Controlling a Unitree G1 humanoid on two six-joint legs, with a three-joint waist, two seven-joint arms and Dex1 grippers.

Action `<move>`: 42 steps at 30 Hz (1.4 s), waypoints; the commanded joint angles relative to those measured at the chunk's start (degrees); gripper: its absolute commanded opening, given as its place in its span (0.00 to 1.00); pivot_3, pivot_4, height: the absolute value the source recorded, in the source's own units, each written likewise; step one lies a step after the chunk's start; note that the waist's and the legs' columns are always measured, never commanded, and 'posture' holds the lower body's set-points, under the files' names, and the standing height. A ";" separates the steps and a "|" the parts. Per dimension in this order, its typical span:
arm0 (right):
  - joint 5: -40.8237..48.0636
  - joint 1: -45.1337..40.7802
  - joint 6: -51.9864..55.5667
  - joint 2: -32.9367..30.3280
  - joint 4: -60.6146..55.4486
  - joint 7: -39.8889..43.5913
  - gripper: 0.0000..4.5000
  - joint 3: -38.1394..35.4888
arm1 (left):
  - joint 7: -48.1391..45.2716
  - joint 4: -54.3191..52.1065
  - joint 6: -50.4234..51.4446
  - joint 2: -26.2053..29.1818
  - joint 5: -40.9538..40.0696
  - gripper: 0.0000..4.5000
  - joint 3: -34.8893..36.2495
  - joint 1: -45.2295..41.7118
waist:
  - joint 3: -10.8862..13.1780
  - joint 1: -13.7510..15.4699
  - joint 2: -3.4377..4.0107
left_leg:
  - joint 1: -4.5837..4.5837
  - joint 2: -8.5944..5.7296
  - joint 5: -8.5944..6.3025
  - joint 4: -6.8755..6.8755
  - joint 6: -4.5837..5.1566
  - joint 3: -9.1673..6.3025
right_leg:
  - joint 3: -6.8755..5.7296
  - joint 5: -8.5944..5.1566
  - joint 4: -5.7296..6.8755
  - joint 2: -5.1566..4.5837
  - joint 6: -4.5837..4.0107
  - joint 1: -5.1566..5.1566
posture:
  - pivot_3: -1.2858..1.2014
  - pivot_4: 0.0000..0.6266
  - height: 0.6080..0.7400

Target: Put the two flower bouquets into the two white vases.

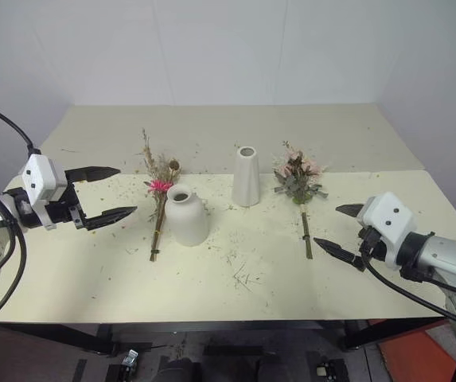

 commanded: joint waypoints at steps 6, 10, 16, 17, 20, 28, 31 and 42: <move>0.88 -0.28 2.53 -0.40 -3.54 -2.91 0.99 -4.53 | -0.85 0.40 -0.62 0.22 -0.95 1.00 0.56 -3.30 | 0.00 0.02 0.00 | -0.01 0.00 0.00 0.00 0.00 0.00 | -0.01 0.00 -0.01 0.00 0.00 0.00 | 0.52 0.24 1.00; 2.19 -3.91 9.14 1.84 -5.51 -9.62 0.99 -5.49 | -0.81 -2.17 1.88 -1.54 -6.54 1.00 2.26 -7.00 | 0.00 0.07 -0.01 | -0.02 0.00 0.00 0.00 0.00 -0.01 | -0.01 0.00 -0.01 0.00 0.00 0.00 | 0.52 0.24 1.00; 7.09 -20.72 31.77 -0.90 -1.96 -12.91 0.99 3.78 | -3.89 -3.53 2.09 -1.19 -4.94 1.00 -2.86 -11.27 | -0.04 -0.38 0.07 | 0.05 -0.01 0.01 -0.02 -0.01 -0.02 | 0.02 0.01 0.04 0.02 -0.02 0.01 | 0.52 0.24 1.00; 6.40 -24.06 34.40 -0.05 0.50 -14.27 0.99 6.17 | -4.11 -3.36 2.11 -1.95 -5.02 1.00 -3.72 -12.48 | -0.03 -0.39 0.06 | 0.06 0.03 0.00 -0.02 -0.01 -0.03 | 0.02 0.01 0.04 0.07 -0.03 0.01 | 0.52 0.24 1.00; 3.02 -34.21 42.64 3.57 9.81 -19.58 0.99 12.82 | -4.01 -1.35 0.49 -4.37 -2.89 1.00 -6.88 -16.41 | -0.03 -0.23 0.05 | -0.01 0.00 0.01 0.04 -0.01 -0.02 | 0.01 0.02 0.03 0.04 -0.04 -0.01 | 0.52 0.24 1.00; -2.84 -49.70 45.36 11.56 33.72 -20.81 0.99 22.60 | -5.66 2.55 -1.90 -9.63 -0.77 1.00 -10.72 -21.62 | -0.04 -0.29 0.07 | -0.28 -0.03 -0.01 0.00 0.04 -0.05 | -0.03 0.03 0.04 0.03 -0.04 -0.16 | 0.52 0.24 1.00; -4.69 -52.24 44.62 13.04 39.16 -20.25 0.99 24.52 | -5.87 1.82 -1.87 -9.32 -0.70 1.00 -10.48 -19.97 | -0.04 -0.69 0.08 | -0.38 -0.05 -0.03 0.00 0.07 -0.04 | 0.00 0.03 -0.02 0.00 -0.04 -0.25 | 0.52 0.24 1.00; -9.84 -59.35 38.75 18.11 54.41 -15.10 0.79 28.75 | -4.83 0.25 -2.35 -9.25 0.94 1.00 -10.49 -16.37 | -0.04 -1.28 0.09 | -0.29 -0.02 -0.02 0.02 0.06 -0.06 | -0.01 0.04 0.06 0.03 -0.03 -0.24 | 0.52 0.24 1.00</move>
